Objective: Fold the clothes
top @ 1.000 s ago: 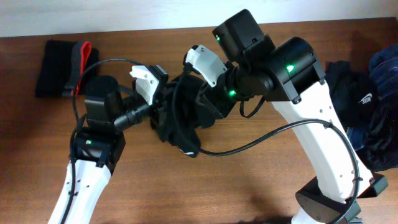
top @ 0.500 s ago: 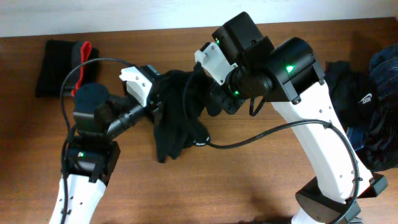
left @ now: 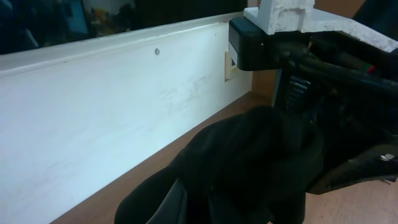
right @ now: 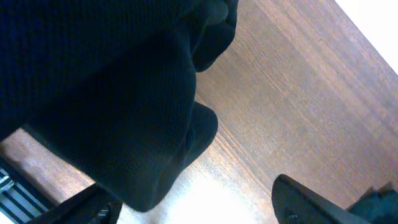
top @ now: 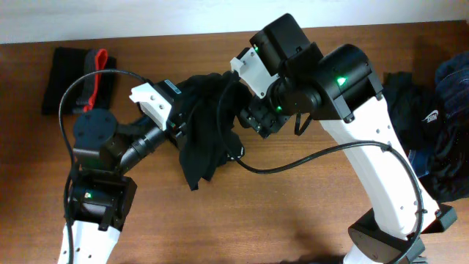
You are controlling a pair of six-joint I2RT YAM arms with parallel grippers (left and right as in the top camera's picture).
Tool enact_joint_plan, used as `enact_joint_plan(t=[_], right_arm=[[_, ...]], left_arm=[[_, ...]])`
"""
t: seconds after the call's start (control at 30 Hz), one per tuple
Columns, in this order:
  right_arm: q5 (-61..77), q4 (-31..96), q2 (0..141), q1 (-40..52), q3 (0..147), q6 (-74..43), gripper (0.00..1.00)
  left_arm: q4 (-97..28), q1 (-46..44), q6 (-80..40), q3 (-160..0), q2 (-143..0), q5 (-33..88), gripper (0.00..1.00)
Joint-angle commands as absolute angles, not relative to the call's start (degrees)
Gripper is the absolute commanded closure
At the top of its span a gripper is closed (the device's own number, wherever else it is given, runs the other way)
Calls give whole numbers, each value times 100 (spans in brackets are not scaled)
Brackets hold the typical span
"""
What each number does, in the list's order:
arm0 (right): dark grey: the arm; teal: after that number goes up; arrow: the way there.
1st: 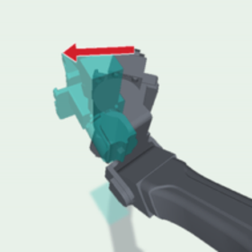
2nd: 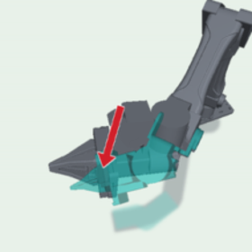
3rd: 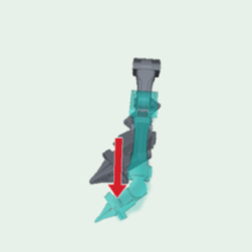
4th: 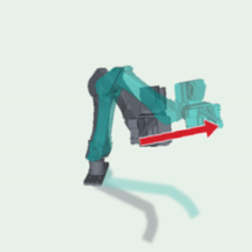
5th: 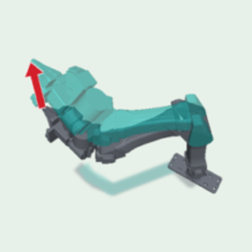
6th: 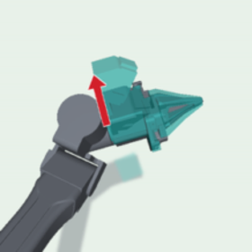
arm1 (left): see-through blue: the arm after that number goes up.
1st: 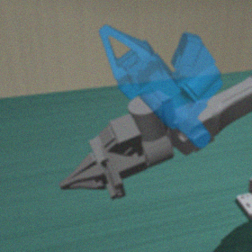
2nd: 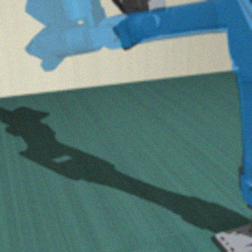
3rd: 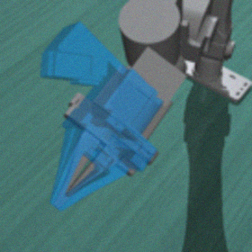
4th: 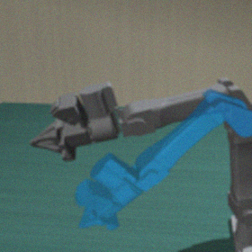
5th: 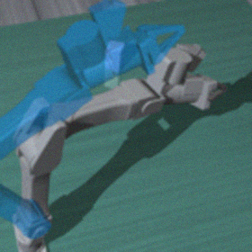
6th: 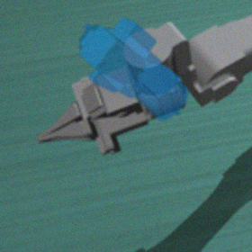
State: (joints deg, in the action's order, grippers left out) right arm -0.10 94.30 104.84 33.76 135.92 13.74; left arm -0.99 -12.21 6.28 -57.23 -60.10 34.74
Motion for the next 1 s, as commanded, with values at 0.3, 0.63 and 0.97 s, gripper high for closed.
enact_joint_plan(t=[0.3,0.63,0.97], right_arm=[[858,9504,10420,3406,13646,1345,29],[1352,9548,10475,3406,13629,1343,36],[1483,9513,10538,3406,13629,1339,54]], left_arm=[[10,-1194,692,-5837,-5863,3009,93],[108,-1194,692,-5837,-5828,2842,93],[106,-1194,692,-5837,-5721,2842,93]])
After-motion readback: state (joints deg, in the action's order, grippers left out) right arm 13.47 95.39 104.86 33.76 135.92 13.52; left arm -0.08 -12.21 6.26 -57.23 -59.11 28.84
